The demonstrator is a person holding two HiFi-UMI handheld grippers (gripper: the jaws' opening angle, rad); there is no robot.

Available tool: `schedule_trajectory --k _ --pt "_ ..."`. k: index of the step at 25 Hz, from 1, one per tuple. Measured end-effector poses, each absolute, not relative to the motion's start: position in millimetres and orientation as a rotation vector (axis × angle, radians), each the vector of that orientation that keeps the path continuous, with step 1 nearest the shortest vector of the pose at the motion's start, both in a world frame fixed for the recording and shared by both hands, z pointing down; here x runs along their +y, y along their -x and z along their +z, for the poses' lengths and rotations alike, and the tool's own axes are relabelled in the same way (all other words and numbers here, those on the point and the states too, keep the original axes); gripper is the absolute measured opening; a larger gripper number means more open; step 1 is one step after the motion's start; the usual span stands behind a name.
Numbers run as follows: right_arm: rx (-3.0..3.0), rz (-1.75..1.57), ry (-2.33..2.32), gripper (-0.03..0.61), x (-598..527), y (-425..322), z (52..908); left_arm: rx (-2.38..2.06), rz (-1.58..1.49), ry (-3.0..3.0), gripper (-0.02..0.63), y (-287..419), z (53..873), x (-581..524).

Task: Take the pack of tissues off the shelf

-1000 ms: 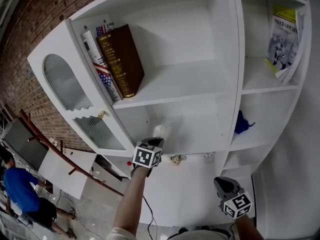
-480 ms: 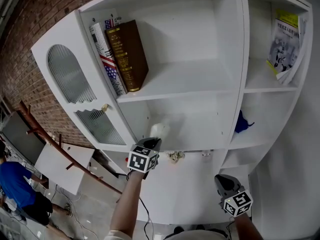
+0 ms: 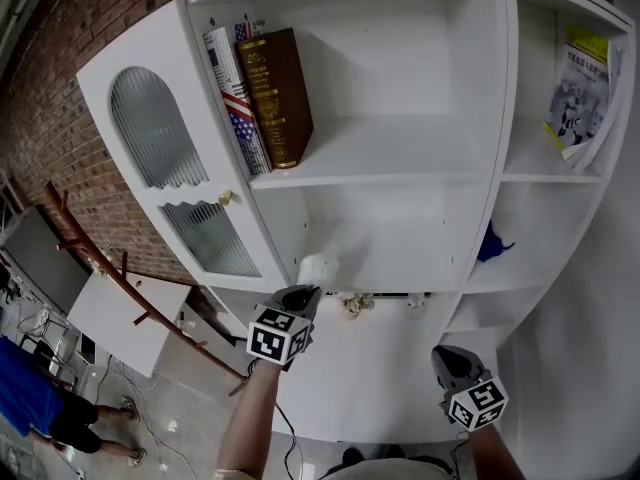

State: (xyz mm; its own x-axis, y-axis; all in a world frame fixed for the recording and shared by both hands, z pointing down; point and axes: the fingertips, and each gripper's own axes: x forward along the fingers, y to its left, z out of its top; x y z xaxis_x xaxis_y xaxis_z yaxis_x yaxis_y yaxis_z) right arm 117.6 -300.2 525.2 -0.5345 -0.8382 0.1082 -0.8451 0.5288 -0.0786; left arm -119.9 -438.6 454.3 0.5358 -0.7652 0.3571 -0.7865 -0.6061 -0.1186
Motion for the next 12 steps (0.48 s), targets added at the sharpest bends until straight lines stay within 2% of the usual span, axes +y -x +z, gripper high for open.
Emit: schedule_trajectory --k 12 --pt "-2.697 0.157 -1.477 0.031 -296.3 -97.8 516.6 -1.402 0.494 -2.706 0.032 151.5 454.1 -394.6"
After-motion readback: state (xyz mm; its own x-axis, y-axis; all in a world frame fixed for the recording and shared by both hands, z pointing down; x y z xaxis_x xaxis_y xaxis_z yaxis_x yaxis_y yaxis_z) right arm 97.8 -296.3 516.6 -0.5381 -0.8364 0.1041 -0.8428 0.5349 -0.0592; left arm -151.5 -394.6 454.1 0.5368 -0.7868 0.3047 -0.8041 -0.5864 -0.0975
